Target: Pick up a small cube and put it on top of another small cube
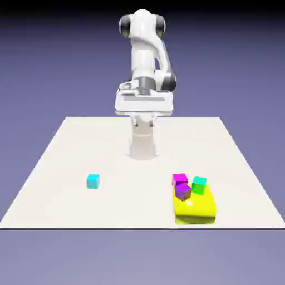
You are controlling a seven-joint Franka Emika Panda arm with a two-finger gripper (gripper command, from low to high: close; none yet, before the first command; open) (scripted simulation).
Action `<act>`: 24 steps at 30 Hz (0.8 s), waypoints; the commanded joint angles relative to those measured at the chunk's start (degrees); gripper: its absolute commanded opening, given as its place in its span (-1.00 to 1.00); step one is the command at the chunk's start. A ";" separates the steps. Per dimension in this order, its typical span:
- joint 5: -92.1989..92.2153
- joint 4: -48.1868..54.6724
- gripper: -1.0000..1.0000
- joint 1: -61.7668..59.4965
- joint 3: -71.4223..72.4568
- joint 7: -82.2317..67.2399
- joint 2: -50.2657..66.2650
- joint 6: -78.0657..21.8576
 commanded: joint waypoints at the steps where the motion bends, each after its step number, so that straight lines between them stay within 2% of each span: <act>1: 1.42 0.35 0.00 -1.40 -0.97 1.85 2.08 -1.48; 17: 23.82 5.84 0.00 -23.42 -16.21 30.91 34.80 -24.70; 24: 38.76 8.13 0.00 -27.67 -7.35 19.74 47.24 -16.10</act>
